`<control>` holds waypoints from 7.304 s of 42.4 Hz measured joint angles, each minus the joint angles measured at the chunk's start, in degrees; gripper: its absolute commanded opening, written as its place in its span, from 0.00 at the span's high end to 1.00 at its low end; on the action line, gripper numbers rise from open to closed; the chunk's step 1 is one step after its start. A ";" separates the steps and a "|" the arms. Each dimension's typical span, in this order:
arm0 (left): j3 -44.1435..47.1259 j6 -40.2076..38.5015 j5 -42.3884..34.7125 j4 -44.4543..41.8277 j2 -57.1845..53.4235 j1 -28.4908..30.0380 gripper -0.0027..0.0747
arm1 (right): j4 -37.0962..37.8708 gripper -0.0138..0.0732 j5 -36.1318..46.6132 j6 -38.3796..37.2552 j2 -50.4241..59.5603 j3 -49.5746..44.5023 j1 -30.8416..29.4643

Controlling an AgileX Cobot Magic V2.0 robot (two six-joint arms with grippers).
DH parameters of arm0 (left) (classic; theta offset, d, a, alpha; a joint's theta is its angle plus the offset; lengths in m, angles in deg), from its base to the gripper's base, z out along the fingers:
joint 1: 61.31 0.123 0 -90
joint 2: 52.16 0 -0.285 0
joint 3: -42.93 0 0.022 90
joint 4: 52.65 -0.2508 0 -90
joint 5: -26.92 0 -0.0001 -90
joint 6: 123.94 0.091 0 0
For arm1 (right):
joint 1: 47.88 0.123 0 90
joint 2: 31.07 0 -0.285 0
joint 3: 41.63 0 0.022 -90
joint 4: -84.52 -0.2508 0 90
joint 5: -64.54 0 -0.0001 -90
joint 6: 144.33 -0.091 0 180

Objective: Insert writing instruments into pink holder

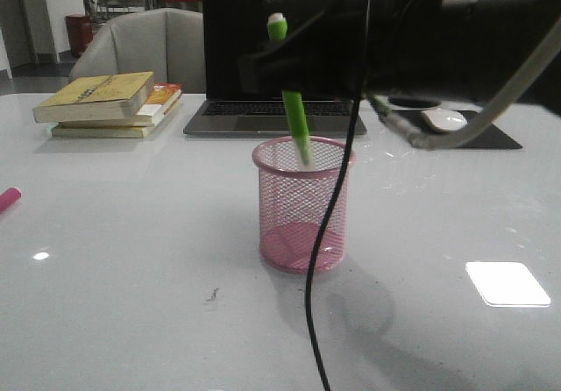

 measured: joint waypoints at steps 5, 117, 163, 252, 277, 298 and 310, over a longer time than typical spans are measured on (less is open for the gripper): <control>0.00 0.00 0.00 0.00 0.00 0.00 0.32 | 0.00 0.58 0.54 0.00 -4.02 0.00 0.00; -30.94 -6.00 0.30 -8.17 64.39 22.94 0.32 | 0.98 0.32 -89.59 0.00 51.87 0.00 -7.13; -45.07 -3.15 2.66 -6.28 80.43 22.94 0.41 | 0.98 0.32 -89.59 0.00 51.87 0.00 -7.13; -9.57 6.16 -88.83 13.17 58.96 -28.03 0.85 | 0.98 0.32 -89.59 0.00 51.87 0.00 -7.13; -12.76 6.12 -89.86 13.04 67.64 -28.03 0.43 | 0.98 0.32 -89.59 0.00 51.87 0.00 -7.13; -12.76 14.68 -51.15 12.43 42.82 -27.59 0.43 | 0.98 0.32 -89.59 0.00 51.87 0.00 -7.13; -12.76 15.03 -17.30 6.58 25.46 -23.39 0.43 | 0.98 0.32 -89.59 0.00 51.87 0.00 -7.13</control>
